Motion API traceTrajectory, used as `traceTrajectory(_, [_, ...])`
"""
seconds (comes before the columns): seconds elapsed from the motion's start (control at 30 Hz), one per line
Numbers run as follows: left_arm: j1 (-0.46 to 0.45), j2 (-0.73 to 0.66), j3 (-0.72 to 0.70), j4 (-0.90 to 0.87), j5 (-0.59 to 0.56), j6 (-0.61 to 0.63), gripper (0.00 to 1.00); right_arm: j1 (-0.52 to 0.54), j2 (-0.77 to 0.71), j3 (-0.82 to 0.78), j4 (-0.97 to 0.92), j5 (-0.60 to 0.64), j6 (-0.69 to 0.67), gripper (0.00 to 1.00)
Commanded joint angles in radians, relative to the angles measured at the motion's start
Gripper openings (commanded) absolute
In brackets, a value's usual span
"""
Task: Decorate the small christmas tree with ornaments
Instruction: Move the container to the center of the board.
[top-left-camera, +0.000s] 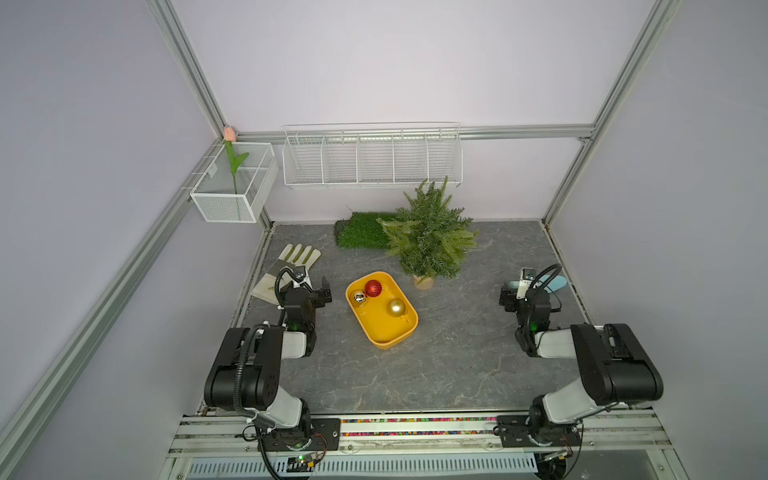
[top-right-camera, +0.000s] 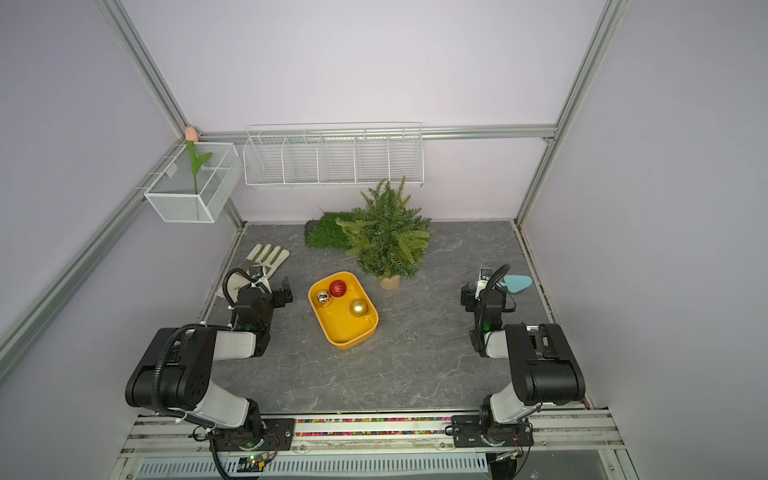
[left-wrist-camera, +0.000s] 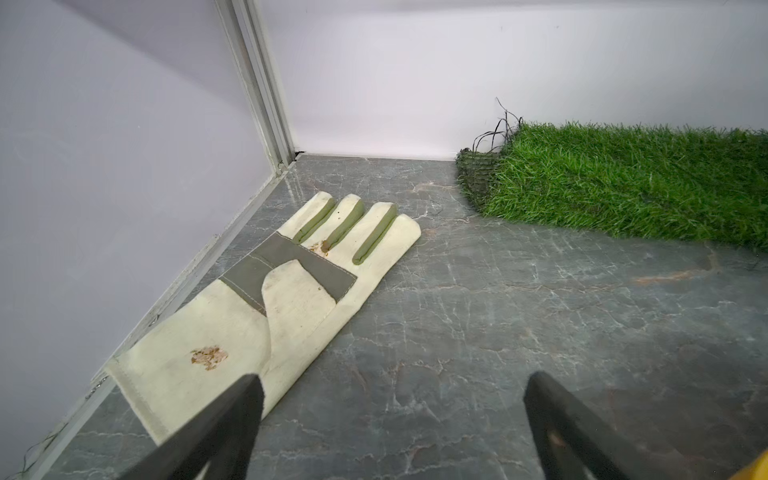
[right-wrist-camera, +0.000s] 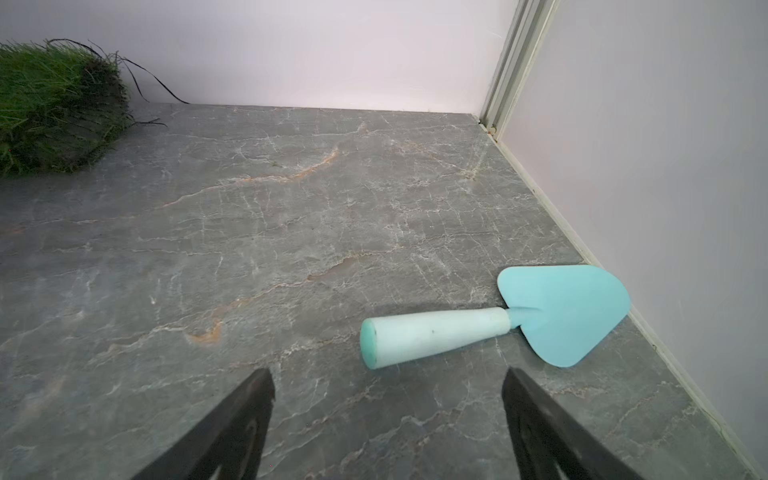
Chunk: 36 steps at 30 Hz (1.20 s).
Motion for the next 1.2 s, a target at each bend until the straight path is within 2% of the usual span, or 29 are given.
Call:
traceTrajectory(0.0, [0.004,0.000,-0.005,0.014,0.011,0.002,0.99,-0.001,-0.009,0.009,-0.003,-0.015,0.005,0.89])
traceTrajectory(0.5, [0.004,0.000,-0.006,0.017,0.008,0.002,0.99,-0.001,-0.009,0.009,-0.001,-0.014,0.004,0.89])
traceTrajectory(0.6, [0.007,-0.001,0.017,-0.023,-0.055,-0.032,0.99,0.000,-0.008,0.009,-0.001,-0.016,0.007,0.89])
traceTrajectory(0.73, [0.008,0.001,0.016,-0.018,-0.056,-0.029,0.99,0.000,-0.010,0.005,0.003,-0.015,0.005,0.89])
traceTrajectory(0.8, [0.007,-0.001,0.010,-0.009,-0.065,-0.029,0.99,0.018,-0.032,0.008,-0.015,0.074,0.013,0.89])
traceTrajectory(0.97, [-0.002,-0.102,0.012,-0.093,-0.120,-0.036,0.99,0.039,-0.061,-0.013,0.006,0.071,-0.018,0.89])
traceTrajectory(1.0, [-0.004,-0.134,0.017,-0.128,-0.118,-0.031,0.99,0.046,-0.085,-0.006,-0.026,0.073,-0.032,0.89])
traceTrajectory(1.1, [-0.014,-0.223,0.040,-0.235,-0.076,-0.003,0.99,0.058,-0.196,0.104,-0.332,0.060,-0.033,0.89])
traceTrajectory(1.17, [-0.029,-0.261,0.076,-0.327,-0.060,-0.002,1.00,0.061,-0.245,0.151,-0.447,0.056,-0.008,0.89])
